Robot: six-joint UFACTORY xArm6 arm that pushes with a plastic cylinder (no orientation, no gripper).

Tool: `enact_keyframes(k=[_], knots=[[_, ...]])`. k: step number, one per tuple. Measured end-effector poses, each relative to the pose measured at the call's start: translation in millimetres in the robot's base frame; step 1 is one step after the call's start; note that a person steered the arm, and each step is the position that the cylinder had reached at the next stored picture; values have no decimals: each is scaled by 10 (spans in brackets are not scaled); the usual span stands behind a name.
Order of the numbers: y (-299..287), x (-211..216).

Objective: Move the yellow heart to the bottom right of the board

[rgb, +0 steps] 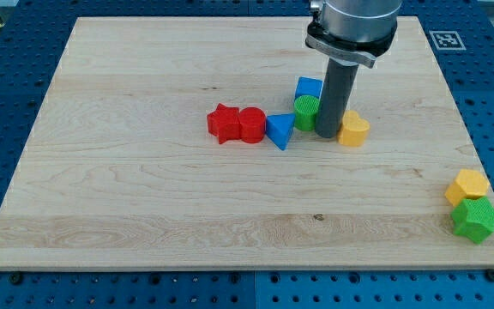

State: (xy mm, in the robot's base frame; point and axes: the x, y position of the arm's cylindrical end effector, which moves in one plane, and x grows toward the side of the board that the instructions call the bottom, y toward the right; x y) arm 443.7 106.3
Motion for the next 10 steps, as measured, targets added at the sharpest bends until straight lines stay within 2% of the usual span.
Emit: enact_keyframes(k=[1,6,10], knots=[[169,4],[195,-97],[600,-135]])
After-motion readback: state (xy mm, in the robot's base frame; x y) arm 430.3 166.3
